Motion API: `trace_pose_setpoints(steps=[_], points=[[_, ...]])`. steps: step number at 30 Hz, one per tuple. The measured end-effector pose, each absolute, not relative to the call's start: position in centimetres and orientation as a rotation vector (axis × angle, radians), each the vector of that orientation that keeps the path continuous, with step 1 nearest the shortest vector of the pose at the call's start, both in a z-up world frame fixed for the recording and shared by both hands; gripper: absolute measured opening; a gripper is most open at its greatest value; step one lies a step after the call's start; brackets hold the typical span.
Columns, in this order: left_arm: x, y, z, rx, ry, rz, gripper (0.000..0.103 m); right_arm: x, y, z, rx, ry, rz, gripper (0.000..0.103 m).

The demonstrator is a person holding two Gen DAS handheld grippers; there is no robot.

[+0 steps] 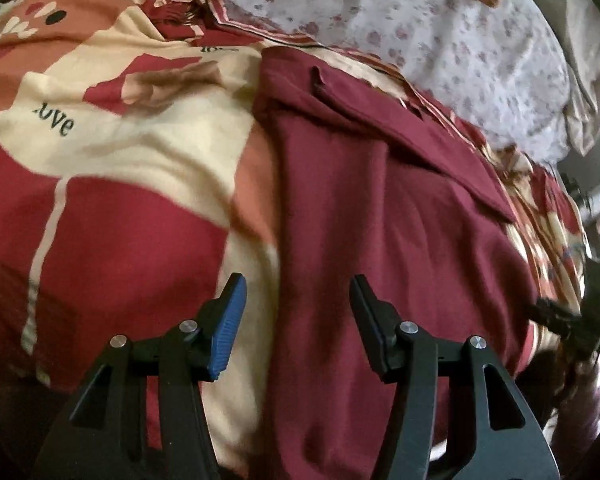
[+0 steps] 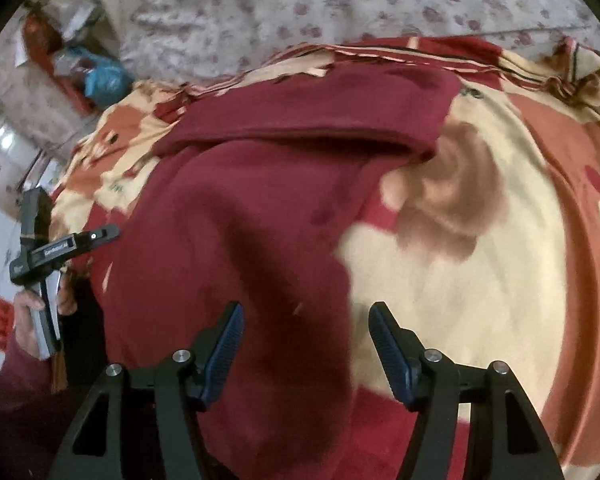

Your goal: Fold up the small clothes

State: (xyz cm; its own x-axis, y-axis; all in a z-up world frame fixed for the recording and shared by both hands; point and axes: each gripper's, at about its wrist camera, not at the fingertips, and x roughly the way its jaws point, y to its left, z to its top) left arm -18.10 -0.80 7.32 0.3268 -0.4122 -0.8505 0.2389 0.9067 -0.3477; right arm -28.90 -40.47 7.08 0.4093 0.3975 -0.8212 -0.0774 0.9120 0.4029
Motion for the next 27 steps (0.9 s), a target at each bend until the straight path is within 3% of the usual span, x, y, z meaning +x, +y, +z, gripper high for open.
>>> trace_pose_setpoints(steps=[19,20,21,22,23,25,27], points=[[-26.7,-1.9,4.2,-0.072,1.346,-0.487,0.053,-36.8,-39.0,4.1,0.408,1.210,0.428,0.065],[-26.7,-2.0,4.1,-0.075,1.352,-0.498,0.053,-36.8,-38.9,4.1,0.399,1.206,0.424,0.061],[-26.7,-2.1,3.9,-0.071,1.364,-0.509,0.053,-36.9,-38.8,4.2,0.386,1.200,0.421,0.050],[-26.7,-2.1,3.7,-0.067,1.371,-0.510,0.048,-36.8,-38.6,4.3,0.379,1.193,0.415,0.045],[-26.7,-2.1,3.6,-0.063,1.376,-0.507,0.043,-36.8,-38.6,4.3,0.382,1.187,0.412,0.035],[-26.7,-2.1,3.5,-0.068,1.380,-0.509,0.018,-36.8,-38.5,4.1,0.388,1.180,0.411,0.019],[-26.6,-1.5,3.6,-0.111,1.388,-0.525,0.011,-36.9,-38.2,4.2,0.369,1.180,0.414,0.013]])
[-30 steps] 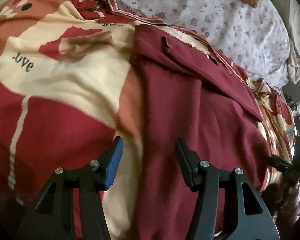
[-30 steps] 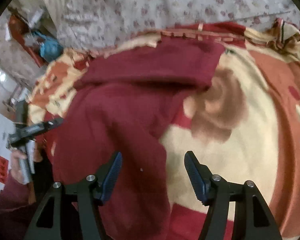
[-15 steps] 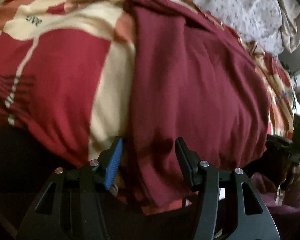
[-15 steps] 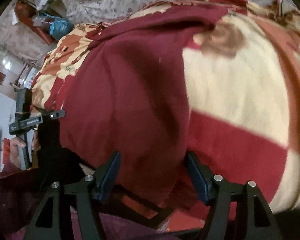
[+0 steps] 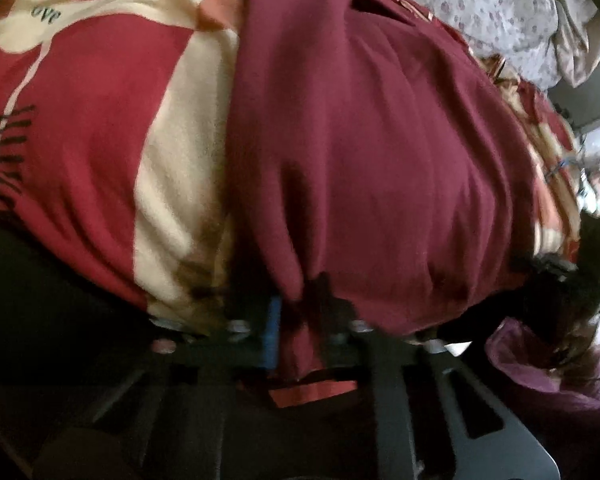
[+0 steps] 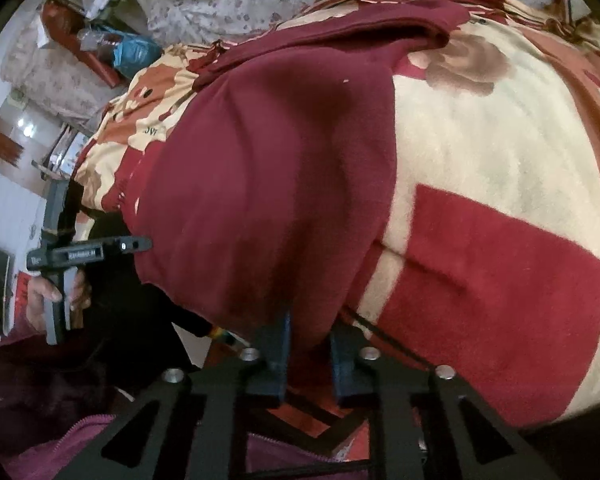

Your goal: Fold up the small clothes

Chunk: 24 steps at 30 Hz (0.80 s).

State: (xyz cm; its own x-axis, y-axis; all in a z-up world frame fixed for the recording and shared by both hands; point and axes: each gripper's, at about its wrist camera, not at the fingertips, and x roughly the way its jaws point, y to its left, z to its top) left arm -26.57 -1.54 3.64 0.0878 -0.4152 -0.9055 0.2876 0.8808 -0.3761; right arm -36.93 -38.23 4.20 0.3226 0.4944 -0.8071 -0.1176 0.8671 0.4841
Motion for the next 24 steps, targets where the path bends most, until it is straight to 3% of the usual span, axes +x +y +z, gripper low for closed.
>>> trace_pose_setpoints(steps=[8,15,24], points=[[-28.5,1.1,8.7,-0.104,1.257,-0.568,0.008,-40.1,-36.8,6.8,0.350,1.211,0.547,0.009],[-27.9,0.8,7.9,-0.131,1.273,-0.563,0.008,-39.9,-35.9,5.9,0.355,1.220,0.562,0.009],[-22.4,0.5,14.4,-0.262,1.082,-0.653,0.008,-35.8,-41.0,13.3,0.531,0.922,0.571,0.009]])
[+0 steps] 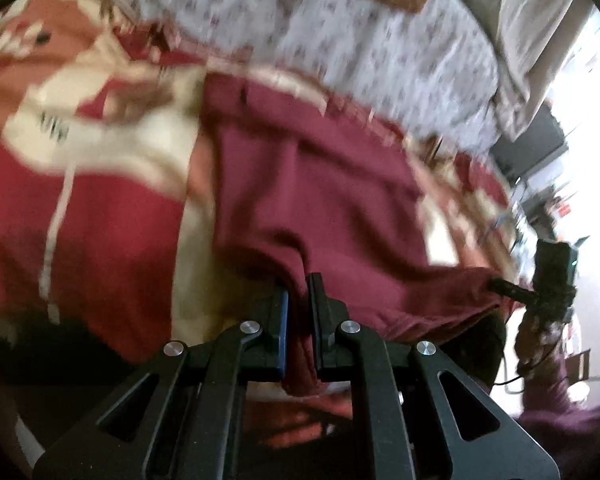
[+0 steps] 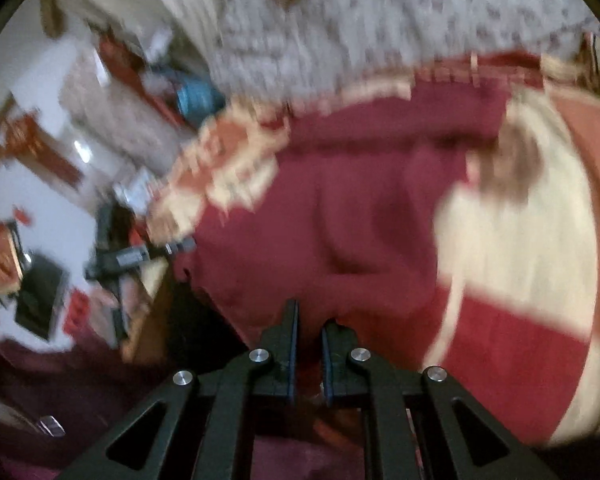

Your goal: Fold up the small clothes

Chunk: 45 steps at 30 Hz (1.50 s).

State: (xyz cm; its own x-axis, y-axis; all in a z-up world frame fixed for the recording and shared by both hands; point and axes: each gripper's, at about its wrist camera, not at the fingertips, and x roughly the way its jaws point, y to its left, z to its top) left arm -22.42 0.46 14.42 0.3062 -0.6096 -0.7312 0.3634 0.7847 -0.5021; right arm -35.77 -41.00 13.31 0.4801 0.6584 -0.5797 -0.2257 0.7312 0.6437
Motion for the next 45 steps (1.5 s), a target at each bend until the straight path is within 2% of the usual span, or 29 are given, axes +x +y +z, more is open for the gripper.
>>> trace_pose_setpoints(steps=[5,11,16,22,24,25,26,27,28,30,35,41,45], points=[[-16.0,-1.5,17.1,-0.274,0.964,-0.666,0.008,-29.9,-42.6,16.4,0.543,0.793,0.511,0.009],[-6.3,-4.6,16.0,-0.304,0.923,-0.614,0.008,-21.5,-44.5,17.2,0.568,0.731,0.391,0.009],[0.5,-7.2,12.6,-0.287,0.964,-0.530,0.008,-14.6,-46.7,15.1,0.591,0.770,0.284,0.009],[5.3,-8.4,8.7,-0.301,1.054,-0.508,0.010,-8.0,-48.5,9.3,0.623,0.867,0.181,0.009],[6.1,-8.3,8.3,-0.327,1.098,-0.528,0.011,-6.9,-49.4,8.1,0.667,0.918,0.147,0.015],[6.2,-8.0,8.5,-0.342,1.101,-0.543,0.017,-7.0,-49.9,8.0,0.692,0.911,0.135,0.018],[6.1,-7.6,9.1,-0.353,1.093,-0.562,0.021,-7.5,-50.3,8.2,0.701,0.886,0.108,0.033],[5.9,-7.3,9.8,-0.348,1.078,-0.566,0.038,-8.3,-50.8,8.8,0.697,0.853,0.073,0.048],[5.8,-6.9,10.4,-0.341,1.059,-0.559,0.064,-9.0,-51.1,9.4,0.685,0.826,0.045,0.049],[5.3,-6.0,11.7,-0.362,1.001,-0.552,0.076,-10.1,-51.0,10.8,0.641,0.806,0.051,0.049],[5.3,-7.0,11.1,-0.297,1.011,-0.519,0.076,-9.7,-46.2,11.2,0.456,0.847,0.169,0.046],[6.7,-9.5,4.6,-0.135,1.200,-0.397,0.076,-4.5,-45.2,4.0,0.359,1.035,-0.046,0.046],[5.9,-7.9,6.0,-0.169,1.168,-0.439,0.076,-6.4,-46.3,4.9,0.406,0.994,0.003,0.046]])
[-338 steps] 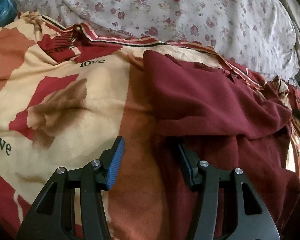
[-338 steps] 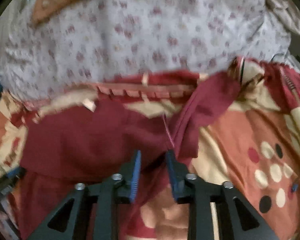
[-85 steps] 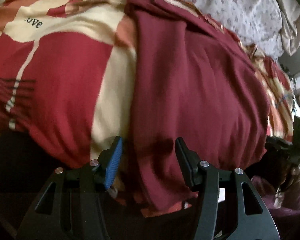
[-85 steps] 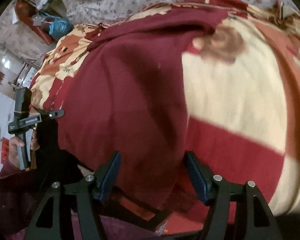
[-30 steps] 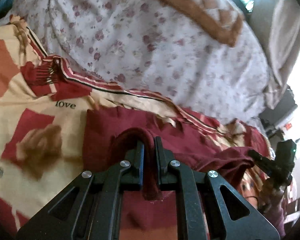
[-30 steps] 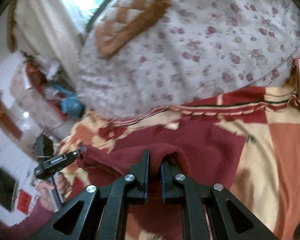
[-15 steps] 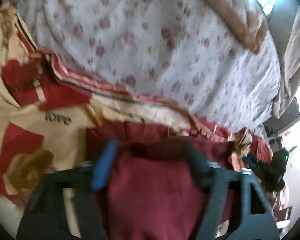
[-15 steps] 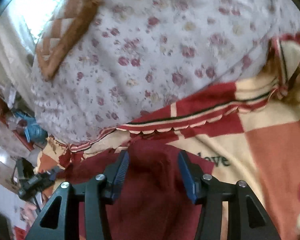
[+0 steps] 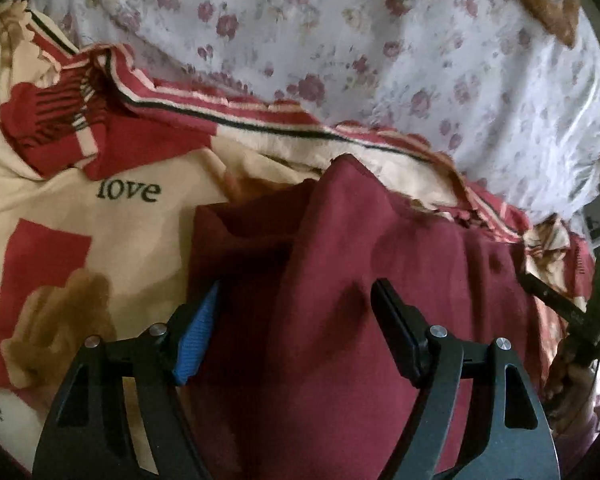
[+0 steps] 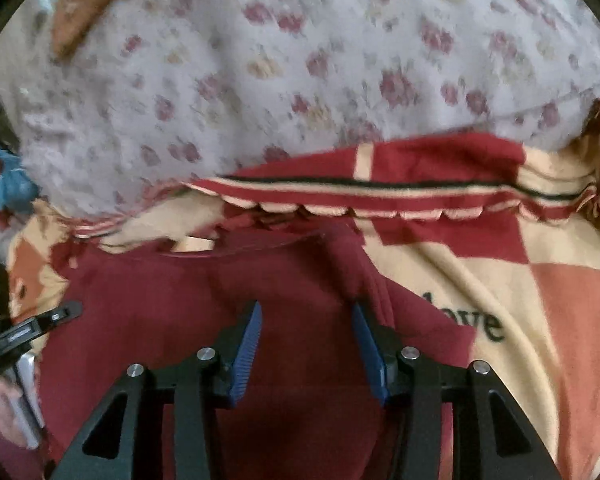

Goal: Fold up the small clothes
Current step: 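Release the folded sweater from both grippers and smooth it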

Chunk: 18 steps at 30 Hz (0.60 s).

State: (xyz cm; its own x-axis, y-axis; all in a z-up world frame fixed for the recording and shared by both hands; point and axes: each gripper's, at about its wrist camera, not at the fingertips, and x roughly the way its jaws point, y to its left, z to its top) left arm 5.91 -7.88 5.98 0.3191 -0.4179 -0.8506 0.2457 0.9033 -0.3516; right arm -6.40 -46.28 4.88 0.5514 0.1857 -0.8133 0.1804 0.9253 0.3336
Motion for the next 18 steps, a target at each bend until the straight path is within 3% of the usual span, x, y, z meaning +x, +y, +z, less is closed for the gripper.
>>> trace_pose_setpoints(steps=[7,13,15,16,17,18], points=[[0.5,-3.1,9.2,-0.226,1.121,-0.577,0.076,-15.3,-46.4,10.8,0.427,0.951,0.176,0.047],[-3.5,-2.4,6.9,-0.251,1.175,-0.666,0.076,-18.6,-43.4,8.7,0.408,1.017,0.226,0.047],[-4.1,-3.1,6.2,-0.227,1.186,-0.691,0.076,-18.3,-42.7,7.6,0.406,1.026,0.237,0.040],[-4.4,-3.5,5.8,-0.193,1.190,-0.693,0.070,-18.0,-42.4,7.2,0.381,1.026,0.240,0.035],[-4.4,-3.8,5.5,-0.171,1.196,-0.687,0.059,-17.7,-41.9,6.8,0.347,1.029,0.229,0.023],[-4.3,-3.8,5.3,-0.153,1.204,-0.667,0.041,-17.5,-41.6,6.5,0.324,1.037,0.203,0.009]])
